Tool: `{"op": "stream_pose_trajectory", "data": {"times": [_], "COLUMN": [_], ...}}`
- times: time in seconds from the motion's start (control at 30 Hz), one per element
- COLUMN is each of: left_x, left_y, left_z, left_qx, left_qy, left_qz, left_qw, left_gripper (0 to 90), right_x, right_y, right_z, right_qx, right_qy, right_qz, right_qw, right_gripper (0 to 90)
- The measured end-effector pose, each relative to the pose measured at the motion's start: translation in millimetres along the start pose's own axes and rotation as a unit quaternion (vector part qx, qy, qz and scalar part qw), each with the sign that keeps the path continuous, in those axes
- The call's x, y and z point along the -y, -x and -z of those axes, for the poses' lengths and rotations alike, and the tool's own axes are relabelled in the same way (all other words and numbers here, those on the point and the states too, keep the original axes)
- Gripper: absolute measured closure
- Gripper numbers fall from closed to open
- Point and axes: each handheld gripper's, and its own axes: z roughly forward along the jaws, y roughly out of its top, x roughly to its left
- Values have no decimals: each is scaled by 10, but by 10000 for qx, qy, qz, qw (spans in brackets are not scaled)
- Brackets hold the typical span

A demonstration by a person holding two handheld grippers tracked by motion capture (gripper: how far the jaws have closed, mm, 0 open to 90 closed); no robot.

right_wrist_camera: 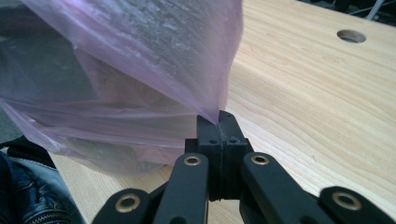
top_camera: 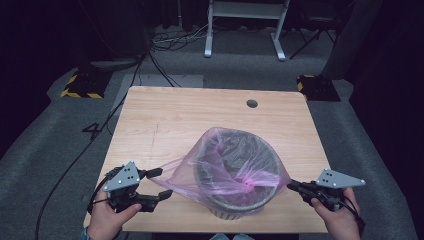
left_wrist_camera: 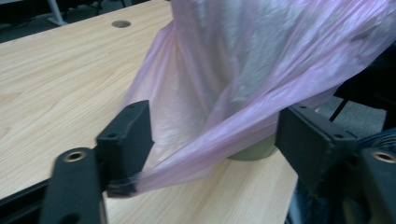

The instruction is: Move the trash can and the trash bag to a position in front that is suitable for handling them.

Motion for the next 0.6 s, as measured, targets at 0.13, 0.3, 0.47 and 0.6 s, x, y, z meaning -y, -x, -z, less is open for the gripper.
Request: {"op": "stream_pose_trajectory", "data": {"times": [0.13,0.3,0.47,0.6], "left_x": [59,109,194,215], "left_y": [-39,-71,-161,-199], "left_z": [27,82,188,258], "left_qx": [76,151,-372,-401], "left_qy": [25,-21,-50,93], "left_qz": [123,87,224,261], "left_qw": [9999,9998,9990,9988], "left_gripper": [316,353,252,274], "right_x": [-13,-48,-50,-59], "right_y": [31,45,82,95], "right_z": [-5,4,57,96], "right_qx": [55,203,450,403], "right_qy": [-47,-78,-100,13], "right_qz": [-26,30,5,-26], "right_qw": [10000,9998,9989,9992], "right_gripper": [900,900,900,900]}}
